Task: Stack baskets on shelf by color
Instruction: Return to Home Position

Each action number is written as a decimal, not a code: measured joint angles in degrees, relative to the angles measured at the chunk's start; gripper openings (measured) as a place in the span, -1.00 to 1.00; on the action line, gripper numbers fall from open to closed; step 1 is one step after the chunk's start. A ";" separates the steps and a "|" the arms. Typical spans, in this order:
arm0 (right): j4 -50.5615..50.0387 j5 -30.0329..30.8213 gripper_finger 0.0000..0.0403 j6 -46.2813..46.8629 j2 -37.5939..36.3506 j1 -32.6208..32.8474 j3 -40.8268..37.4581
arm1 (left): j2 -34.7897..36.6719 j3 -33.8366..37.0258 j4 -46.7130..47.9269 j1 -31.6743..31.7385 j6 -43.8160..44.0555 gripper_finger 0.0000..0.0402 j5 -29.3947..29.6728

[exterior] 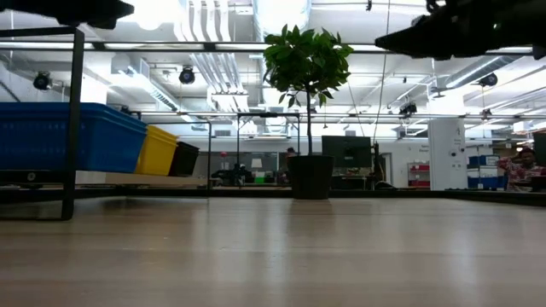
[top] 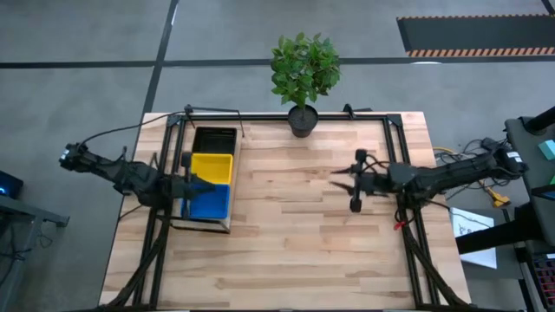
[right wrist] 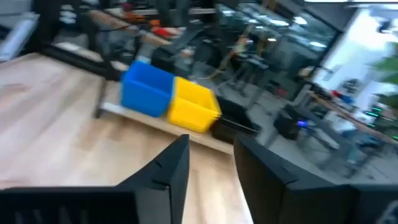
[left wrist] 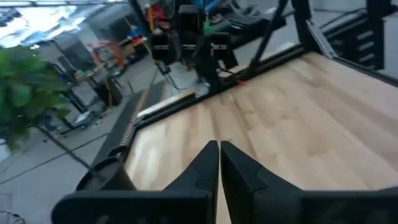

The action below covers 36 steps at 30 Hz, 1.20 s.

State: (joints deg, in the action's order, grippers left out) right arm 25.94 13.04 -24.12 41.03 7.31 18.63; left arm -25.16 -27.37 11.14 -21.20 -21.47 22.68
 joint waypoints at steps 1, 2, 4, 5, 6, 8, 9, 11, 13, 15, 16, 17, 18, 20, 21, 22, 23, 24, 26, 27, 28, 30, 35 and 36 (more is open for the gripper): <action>0.05 -0.01 -0.44 -0.02 -1.49 -1.21 -0.78 | 0.89 0.95 0.10 0.75 -0.11 -1.00 -0.11; 0.12 -0.25 -0.47 -0.06 -3.12 -2.32 -1.72 | 2.10 2.06 0.30 1.41 -0.11 -1.00 -0.11; -0.16 -2.51 -0.52 -0.10 -6.27 -4.42 -3.57 | 6.07 3.67 0.54 2.37 -0.12 -1.00 -0.10; -0.15 -4.00 -0.55 0.06 -7.75 -5.26 -4.39 | 7.87 4.45 0.37 2.56 -0.04 -1.00 -0.14; -0.42 -5.17 -0.57 0.37 -9.36 -5.96 -5.17 | 9.42 5.21 0.41 2.46 0.10 -1.00 -0.33; -1.56 -5.56 -0.61 0.52 -12.63 -6.85 -6.58 | 12.66 6.68 0.28 2.48 0.06 -1.00 -0.57; -2.21 -5.55 -0.63 0.52 -14.08 -7.09 -7.19 | 14.44 7.56 0.40 2.48 0.06 -1.00 -0.65; -3.86 -5.51 -0.66 0.52 -16.89 -7.37 -8.43 | 17.67 9.27 0.53 2.48 0.09 -1.00 -0.66; -5.70 -5.55 -0.68 0.48 -19.57 -7.38 -9.17 | 20.65 10.98 0.33 2.48 0.13 -1.00 -0.67; -7.28 -5.53 -0.69 0.44 -22.12 -7.36 -9.69 | 23.72 12.82 0.33 2.48 0.54 -1.00 -0.66; -7.89 -5.55 -0.69 0.39 -23.25 -7.36 -9.87 | 24.50 13.56 -0.24 2.48 0.98 -1.00 -0.59; -8.15 -5.53 -0.69 0.24 -24.39 -7.36 -10.06 | 23.83 14.21 -0.73 2.48 1.53 -1.00 -0.50; -8.30 -5.55 -0.68 0.07 -25.55 -7.36 -10.37 | 23.75 14.74 -0.17 2.48 1.76 -1.00 -0.09; -8.44 -5.54 -0.69 0.03 -27.40 -7.36 -11.07 | 23.37 15.33 -2.51 2.48 2.92 -1.00 -0.01; -8.39 -5.54 -0.69 0.04 -28.45 -7.36 -11.55 | 22.89 16.08 -4.52 2.48 3.07 -1.00 0.33; -8.36 -5.55 -0.69 0.05 -29.37 -7.36 -12.16 | 22.66 16.83 -5.65 2.48 2.99 -1.00 0.44; -8.07 -5.61 -0.70 0.07 -30.19 -7.36 -12.87 | 22.68 17.62 -6.10 2.48 2.95 -1.00 0.39; -7.51 -5.98 -0.71 0.09 -30.91 -7.36 -13.65 | 22.83 18.23 -6.61 2.47 3.03 -1.00 0.37; -5.29 -7.20 -0.72 0.04 -32.78 -7.34 -15.32 | 22.93 19.44 -10.63 2.48 3.07 -1.00 1.55; -3.82 -7.60 -0.73 0.00 -33.70 -7.32 -16.25 | 23.13 20.20 -11.96 2.48 3.10 -1.00 1.98; -2.74 -7.63 -0.74 -0.08 -34.63 -7.34 -17.16 | 23.30 20.86 -12.64 2.48 3.00 -1.00 2.10; -2.75 -7.50 -0.75 -0.93 -36.59 -7.35 -17.94 | 23.37 21.66 -11.82 2.48 3.03 -1.00 2.08; -1.85 -7.16 -0.78 0.25 -40.70 -7.36 -17.94 | 22.63 22.52 -12.06 2.46 3.04 -1.00 2.12; -2.72 -6.50 -0.78 0.80 -40.99 -7.36 -17.94 | 22.39 22.81 -12.20 2.48 3.04 -1.00 2.10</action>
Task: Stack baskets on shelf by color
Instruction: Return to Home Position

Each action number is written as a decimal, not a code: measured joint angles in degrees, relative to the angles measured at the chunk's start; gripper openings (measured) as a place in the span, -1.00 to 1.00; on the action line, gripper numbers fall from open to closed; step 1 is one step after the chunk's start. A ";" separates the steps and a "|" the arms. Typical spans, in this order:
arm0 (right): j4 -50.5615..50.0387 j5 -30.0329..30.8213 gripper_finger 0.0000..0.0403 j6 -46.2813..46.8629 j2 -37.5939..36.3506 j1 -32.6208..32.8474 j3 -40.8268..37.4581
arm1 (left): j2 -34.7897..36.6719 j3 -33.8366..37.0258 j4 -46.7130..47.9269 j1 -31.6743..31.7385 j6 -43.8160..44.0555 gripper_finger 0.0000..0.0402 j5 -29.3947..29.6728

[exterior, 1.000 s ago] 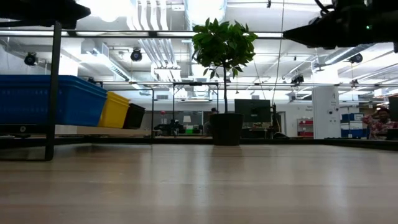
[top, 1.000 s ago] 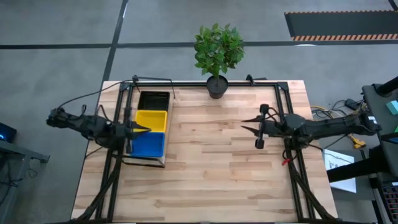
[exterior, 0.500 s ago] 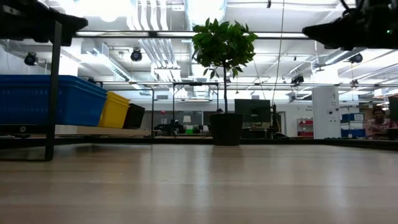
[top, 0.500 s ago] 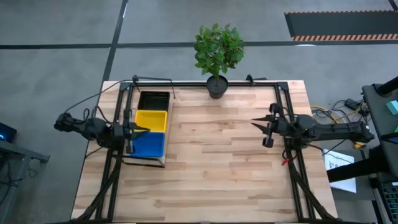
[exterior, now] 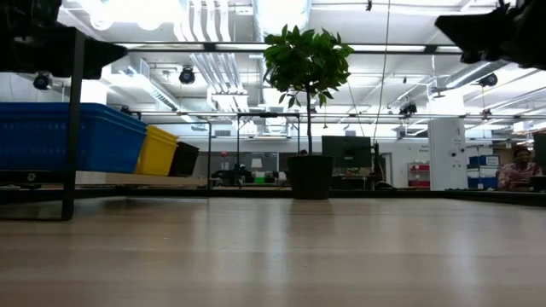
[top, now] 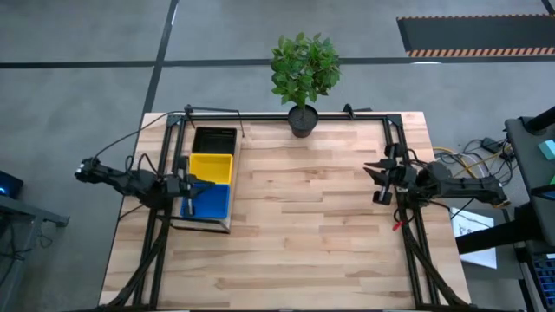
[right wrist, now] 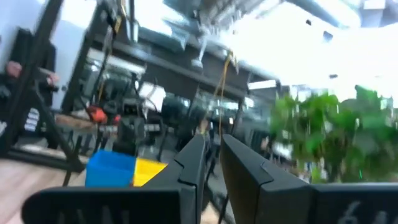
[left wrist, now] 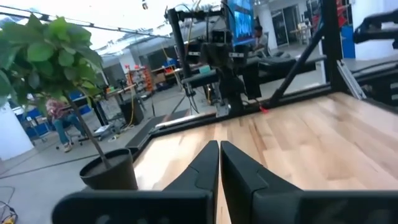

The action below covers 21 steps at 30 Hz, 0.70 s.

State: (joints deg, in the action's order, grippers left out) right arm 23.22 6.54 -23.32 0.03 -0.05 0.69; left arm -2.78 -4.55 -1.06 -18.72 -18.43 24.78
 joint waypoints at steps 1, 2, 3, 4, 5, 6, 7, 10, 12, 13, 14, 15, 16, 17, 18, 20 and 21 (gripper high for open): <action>-0.50 0.88 -0.79 0.87 0.05 0.00 0.00 | -0.10 0.28 0.04 0.00 0.02 -1.00 0.02; -0.40 1.47 -0.79 1.56 0.14 0.00 0.00 | -0.14 0.51 0.04 -0.02 0.02 -1.00 0.00; -0.50 1.57 -0.79 2.24 0.54 0.00 0.00 | -0.26 0.85 -0.04 0.00 0.02 -1.00 0.01; -0.60 1.58 -0.79 2.78 1.04 0.00 0.00 | -0.46 1.23 -0.13 0.00 0.02 -1.00 0.03; -0.59 1.54 -0.79 3.29 1.45 0.00 0.00 | -0.58 1.71 -0.09 0.00 0.02 -1.00 0.15; -0.59 1.49 -0.79 4.25 1.92 0.02 0.00 | -0.56 2.25 0.04 0.01 0.04 -1.00 0.24; -0.58 1.49 -0.79 4.73 2.45 0.01 0.00 | -0.56 2.64 0.05 0.02 0.04 -1.00 0.28; -0.77 1.50 -0.79 5.93 3.70 0.00 0.00 | -0.84 3.20 -0.77 0.00 0.04 -1.00 0.13; -0.67 1.50 -0.79 6.40 4.40 0.00 0.00 | -1.24 3.27 -0.89 0.00 0.03 -1.00 0.13; -0.71 1.50 -0.79 6.85 4.71 0.00 -0.02 | -1.47 3.27 -0.88 0.00 0.03 -1.00 0.13; -0.78 1.49 -0.79 6.87 5.02 0.00 0.00 | -1.59 3.29 -0.88 0.00 0.03 -1.00 0.13; -0.73 1.50 -0.79 6.85 5.29 0.00 -0.02 | -1.64 3.30 -0.88 0.00 0.02 -1.00 0.13; -0.67 1.50 -0.79 6.83 5.48 0.00 -0.02 | -1.74 3.30 -0.86 0.00 0.02 -1.00 0.13; -0.69 1.49 -0.79 6.84 5.69 0.00 -0.02 | -1.89 3.30 -0.85 0.00 0.02 -1.00 0.13; -0.69 1.47 -0.79 6.86 5.83 0.00 -0.02 | -2.04 3.30 -0.83 0.00 0.03 -1.00 0.13; -0.67 1.47 -0.79 6.84 6.10 0.00 -0.02 | -2.11 3.32 -0.86 0.00 0.02 -1.00 0.10; -0.76 1.48 -0.79 6.81 6.12 0.00 -0.02 | -2.11 3.34 -0.90 0.00 0.02 -1.00 0.04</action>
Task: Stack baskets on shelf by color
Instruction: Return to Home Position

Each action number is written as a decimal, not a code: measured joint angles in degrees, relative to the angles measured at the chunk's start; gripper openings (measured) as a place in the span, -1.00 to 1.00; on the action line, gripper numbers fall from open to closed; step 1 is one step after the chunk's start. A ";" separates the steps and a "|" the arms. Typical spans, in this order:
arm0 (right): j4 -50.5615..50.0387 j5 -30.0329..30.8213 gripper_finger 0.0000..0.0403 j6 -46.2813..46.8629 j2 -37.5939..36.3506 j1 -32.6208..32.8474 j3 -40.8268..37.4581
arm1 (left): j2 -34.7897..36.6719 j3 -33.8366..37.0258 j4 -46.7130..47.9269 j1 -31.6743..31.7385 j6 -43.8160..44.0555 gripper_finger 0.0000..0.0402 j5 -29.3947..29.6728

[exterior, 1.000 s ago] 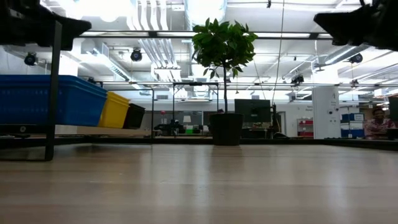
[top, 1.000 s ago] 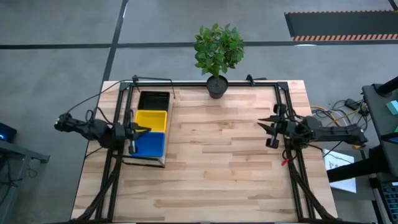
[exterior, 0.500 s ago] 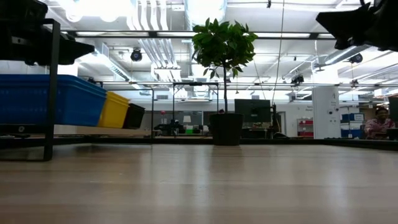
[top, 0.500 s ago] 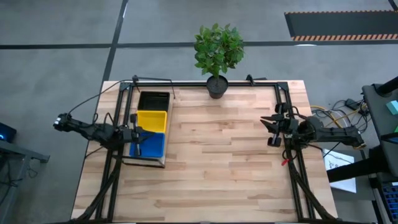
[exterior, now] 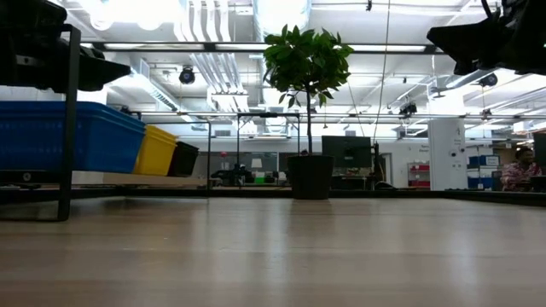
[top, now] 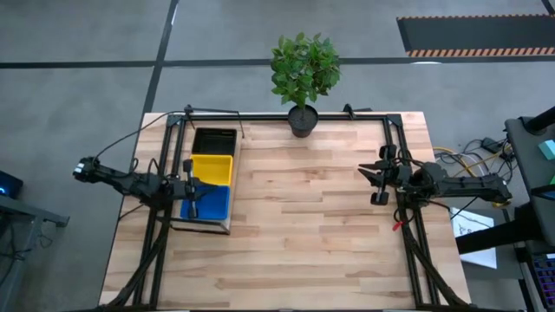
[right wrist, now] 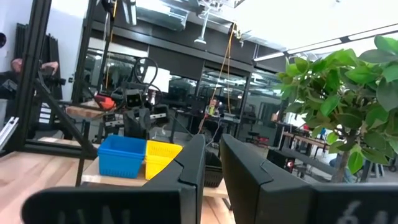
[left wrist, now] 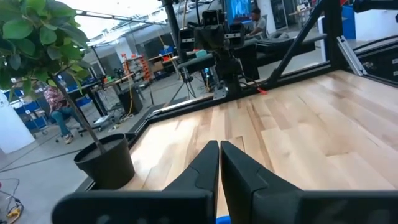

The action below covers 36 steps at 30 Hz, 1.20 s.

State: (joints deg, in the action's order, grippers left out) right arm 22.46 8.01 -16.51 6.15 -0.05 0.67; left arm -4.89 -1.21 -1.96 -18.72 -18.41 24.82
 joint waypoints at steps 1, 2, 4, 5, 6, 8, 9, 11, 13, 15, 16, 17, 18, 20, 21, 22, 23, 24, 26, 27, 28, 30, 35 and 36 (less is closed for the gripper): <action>0.02 0.02 -0.79 0.00 0.00 0.00 0.00 | 0.00 0.00 -0.02 0.00 0.00 -1.00 -0.02; 0.06 0.02 -0.79 0.04 0.00 0.00 0.00 | 0.03 0.04 -0.15 0.00 0.00 -1.00 -0.02; 0.07 0.00 -0.79 0.02 0.00 0.00 0.00 | 0.05 0.14 -0.72 0.00 0.00 -1.00 -0.08; 0.07 0.00 -0.79 0.01 0.00 0.00 -0.01 | 0.04 0.20 -0.89 0.00 0.00 -1.00 -0.07; 0.07 0.00 -0.79 0.00 0.00 0.00 -0.02 | 0.01 0.20 -0.94 0.00 0.00 -1.00 -0.08; 0.07 0.01 -0.79 0.04 0.00 0.00 -0.02 | 0.07 0.22 -0.98 0.00 0.00 -1.00 -0.07; 0.07 0.00 -0.79 0.02 0.00 0.00 -0.02 | 0.00 0.22 -1.01 0.00 0.00 -1.00 -0.07; 0.07 0.01 -0.79 0.02 0.00 0.00 -0.02 | 0.01 0.23 -1.04 0.00 0.00 -1.00 -0.07; 0.07 0.00 -0.79 0.02 0.00 0.00 -0.02 | 0.02 0.24 -1.07 0.00 0.00 -1.00 -0.08; 0.07 0.01 -0.79 0.02 0.00 0.00 -0.02 | 0.04 0.24 -1.07 0.00 0.00 -1.00 -0.07; 0.07 0.00 -0.79 0.02 0.00 0.00 -0.02 | 0.02 0.24 -1.07 0.00 0.00 -1.00 -0.07; 0.07 0.00 -0.79 0.01 0.00 0.00 -0.04 | 0.02 0.24 -1.07 0.00 0.00 -1.00 -0.07; 0.07 0.00 -0.79 0.02 0.00 0.00 -0.04 | 0.02 0.24 -1.07 0.00 0.00 -1.00 -0.07; 0.07 0.00 -0.79 0.02 0.00 0.00 -0.04 | 0.04 0.24 -1.09 0.00 0.00 -1.00 -0.07; 0.05 0.02 -0.79 0.01 0.00 0.00 -0.04 | 0.04 0.24 -1.09 0.00 0.00 -1.00 -0.09; 0.07 0.02 -0.79 0.02 0.00 0.00 -0.04 | 0.02 0.24 -1.09 0.00 0.00 -1.00 -0.07; 0.07 0.01 -0.79 0.02 0.00 0.00 -0.04 | 0.02 0.24 -1.09 0.00 0.00 -1.00 -0.07; 0.05 0.00 -0.79 0.02 0.00 0.00 -0.04 | 0.02 0.24 -1.09 0.00 0.00 -1.00 -0.07; 0.06 0.02 -0.79 0.02 0.00 0.00 -0.04 | 0.02 0.24 -1.11 0.00 0.00 -1.00 -0.07; 0.06 0.02 -0.79 0.02 0.00 0.00 -0.04 | 0.02 0.24 -1.12 0.00 0.00 -1.00 -0.07; 0.06 0.00 -0.79 0.02 0.00 0.01 -0.04 | 0.02 0.24 -1.12 0.00 0.00 -1.00 -0.07; 0.06 0.00 -0.79 0.02 0.00 0.00 -0.04 | 0.02 0.26 -1.14 0.00 0.00 -1.00 -0.07; 0.07 0.01 -0.79 0.01 0.00 0.00 -0.04 | 0.02 0.26 -1.16 0.00 0.00 -1.00 -0.07; 0.05 0.00 -0.79 0.02 0.00 0.00 -0.04 | 0.02 0.26 -1.16 0.00 0.00 -1.00 -0.07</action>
